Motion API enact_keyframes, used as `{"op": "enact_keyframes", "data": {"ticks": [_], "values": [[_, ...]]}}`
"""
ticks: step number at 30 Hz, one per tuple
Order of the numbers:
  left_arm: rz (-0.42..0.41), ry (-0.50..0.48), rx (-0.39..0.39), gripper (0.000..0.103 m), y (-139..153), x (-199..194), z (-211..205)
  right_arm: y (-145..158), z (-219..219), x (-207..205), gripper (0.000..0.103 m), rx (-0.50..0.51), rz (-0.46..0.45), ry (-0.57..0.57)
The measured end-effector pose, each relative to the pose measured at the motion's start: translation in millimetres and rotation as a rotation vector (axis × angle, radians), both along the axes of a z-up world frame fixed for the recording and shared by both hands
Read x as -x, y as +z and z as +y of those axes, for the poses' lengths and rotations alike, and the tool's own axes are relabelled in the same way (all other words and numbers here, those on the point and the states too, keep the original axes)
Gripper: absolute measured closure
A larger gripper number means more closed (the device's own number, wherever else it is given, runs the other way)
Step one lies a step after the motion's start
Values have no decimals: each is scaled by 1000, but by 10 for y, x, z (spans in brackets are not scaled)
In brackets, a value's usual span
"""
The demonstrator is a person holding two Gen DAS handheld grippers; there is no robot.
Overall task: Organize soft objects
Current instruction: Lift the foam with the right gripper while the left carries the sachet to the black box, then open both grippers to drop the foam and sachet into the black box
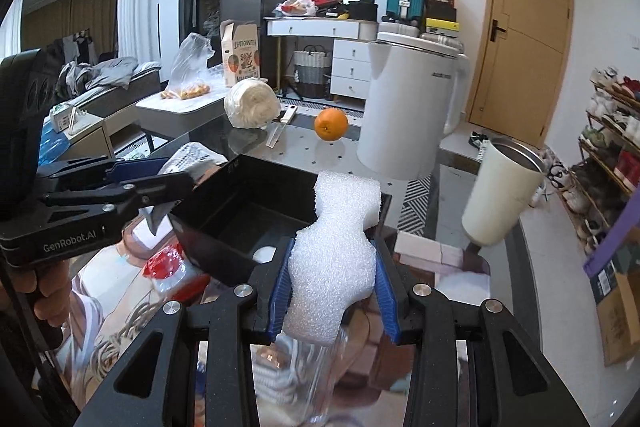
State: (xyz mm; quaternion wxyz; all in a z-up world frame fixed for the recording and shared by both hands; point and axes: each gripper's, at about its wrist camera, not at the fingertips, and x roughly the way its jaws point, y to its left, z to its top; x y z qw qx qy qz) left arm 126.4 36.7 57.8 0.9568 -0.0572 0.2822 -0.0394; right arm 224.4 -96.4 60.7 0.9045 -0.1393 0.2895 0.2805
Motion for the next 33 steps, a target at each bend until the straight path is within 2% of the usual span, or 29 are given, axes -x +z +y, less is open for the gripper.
{"op": "enact_keyframes", "data": {"ticks": [15,27,28,30,32,33], "values": [[83,-46,-4,66,-163,-549,-63,-204,354,-564,65,93,95,153],[122,-63,-6,68,-279,-711,-99,-382,516,-722,65,179,108,172],[118,-62,-11,67,-270,-693,-97,-377,503,-717,62,177,107,171],[112,-57,-20,64,-242,-646,-88,-342,459,-678,56,167,93,163],[110,-55,-29,45,-213,-596,-81,-271,378,-605,49,143,81,146],[105,-62,-23,43,-194,-556,-72,-235,334,-561,47,131,72,137]]}}
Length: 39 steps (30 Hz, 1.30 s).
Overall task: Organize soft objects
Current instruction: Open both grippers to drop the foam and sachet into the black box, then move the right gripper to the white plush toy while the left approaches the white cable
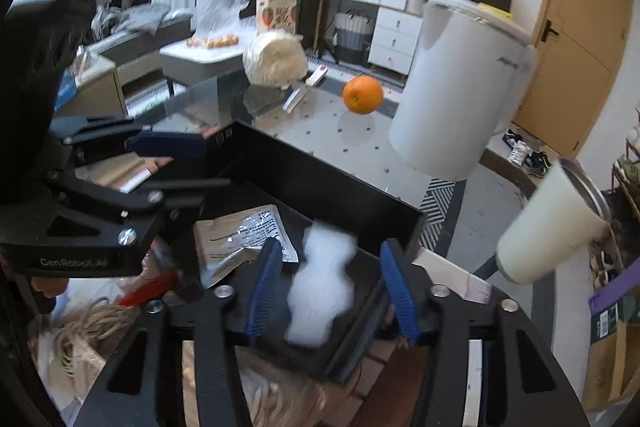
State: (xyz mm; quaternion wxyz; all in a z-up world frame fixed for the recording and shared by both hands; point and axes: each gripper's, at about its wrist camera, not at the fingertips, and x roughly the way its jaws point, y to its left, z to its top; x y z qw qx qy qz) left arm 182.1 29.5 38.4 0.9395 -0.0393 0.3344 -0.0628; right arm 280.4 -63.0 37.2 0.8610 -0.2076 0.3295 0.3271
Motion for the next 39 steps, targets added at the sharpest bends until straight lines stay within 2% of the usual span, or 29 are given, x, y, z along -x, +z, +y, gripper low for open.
{"op": "enact_keyframes", "data": {"ticks": [1,3,5,6,8,13,16,22,27,39], "values": [[-5,-7,7,41,19,50,8,35,-32,45,44,-3,-14,-15],[-11,0,-1,31,54,153,10,95,-127,152,35,-20,-28,-48],[-28,18,-2,5,93,283,20,145,-241,285,14,-58,-25,-80],[-47,23,-1,3,114,363,29,172,-313,375,12,-83,-33,-101],[-86,33,-1,0,150,525,50,185,-397,493,2,-108,-32,-127],[-93,46,-15,0,143,799,82,116,-611,790,1,-165,10,-203],[-96,62,-39,0,141,970,77,93,-707,948,1,-169,22,-237],[-102,67,-26,0,121,1173,96,65,-798,1230,1,-169,29,-263],[-102,70,-30,0,85,1266,95,63,-836,1328,1,-186,34,-282],[-78,98,-31,0,-82,1479,136,-206,-797,1420,1,-183,102,-286]]}}
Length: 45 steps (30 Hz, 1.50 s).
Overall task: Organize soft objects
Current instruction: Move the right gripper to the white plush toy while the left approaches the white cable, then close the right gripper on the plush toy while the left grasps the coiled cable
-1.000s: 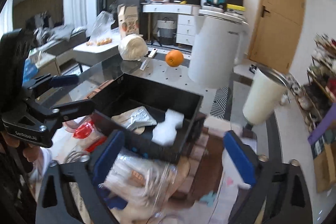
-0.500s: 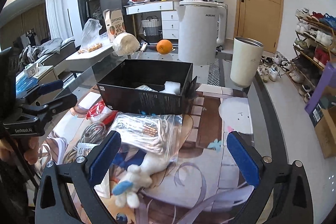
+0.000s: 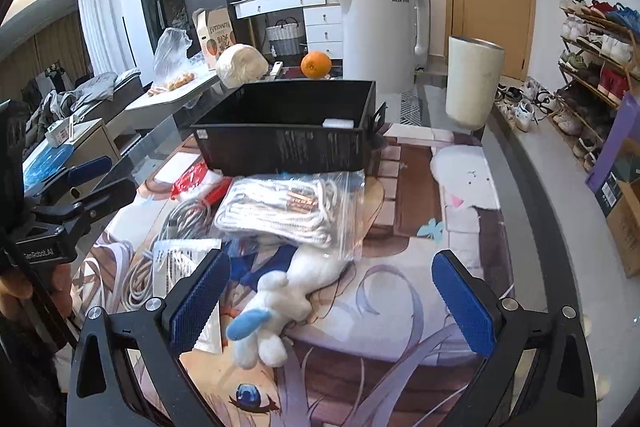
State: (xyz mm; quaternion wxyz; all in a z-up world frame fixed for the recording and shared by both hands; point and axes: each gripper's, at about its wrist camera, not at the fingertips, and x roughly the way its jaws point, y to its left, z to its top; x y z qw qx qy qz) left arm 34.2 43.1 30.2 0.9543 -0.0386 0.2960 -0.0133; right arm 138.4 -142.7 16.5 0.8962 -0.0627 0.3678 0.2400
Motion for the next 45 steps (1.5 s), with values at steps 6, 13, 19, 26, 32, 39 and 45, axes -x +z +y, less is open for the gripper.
{"op": "enact_keyframes", "data": {"ticks": [6,13,19,26,32,39,45], "values": [[14,-1,-16,0,-105,30,-15,-140,31,35,1,14,27,0],[19,4,-22,0,-240,71,-19,-294,95,9,1,31,66,-10],[25,-20,-53,0,-273,106,-70,-445,179,-53,1,52,108,-35],[49,-27,-62,0,-295,124,-32,-491,168,-95,1,79,115,-54],[64,-37,-52,0,-320,120,-5,-491,38,-75,1,87,115,-75],[79,-59,-49,0,-337,103,-22,-487,-163,-53,1,102,109,-128],[127,-85,-100,0,-380,83,-89,-486,-157,-34,1,99,109,-121]]}}
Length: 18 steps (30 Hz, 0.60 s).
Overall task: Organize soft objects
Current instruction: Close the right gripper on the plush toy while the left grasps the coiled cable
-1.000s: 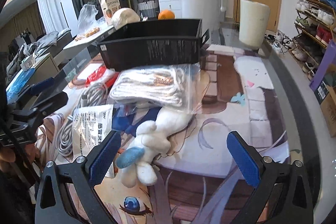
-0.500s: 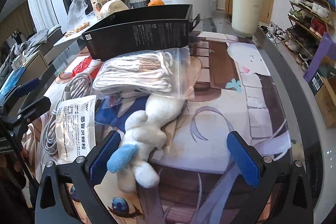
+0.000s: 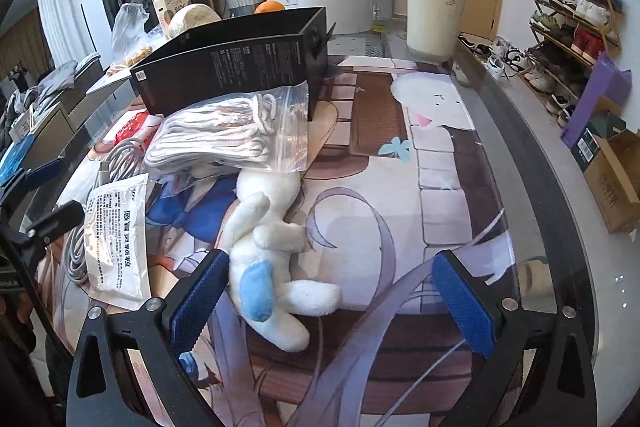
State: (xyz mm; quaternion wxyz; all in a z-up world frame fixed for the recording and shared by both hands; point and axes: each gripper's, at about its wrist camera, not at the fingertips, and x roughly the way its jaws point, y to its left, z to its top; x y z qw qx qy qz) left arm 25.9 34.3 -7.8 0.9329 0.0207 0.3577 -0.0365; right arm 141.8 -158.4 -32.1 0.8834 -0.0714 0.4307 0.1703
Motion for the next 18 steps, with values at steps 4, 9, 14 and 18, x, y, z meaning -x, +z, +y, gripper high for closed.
{"op": "enact_keyframes", "data": {"ticks": [4,9,14,18], "values": [[35,-8,-17,0,-35,-36,-42,-1,29,4,1,3,-1,8],[64,-5,-73,0,-66,-99,-148,-9,81,-10,1,9,1,22],[90,5,-100,0,-97,-169,-186,-19,157,-26,1,30,-1,45],[97,15,-95,0,-101,-171,-164,-31,154,-69,1,40,2,44]]}}
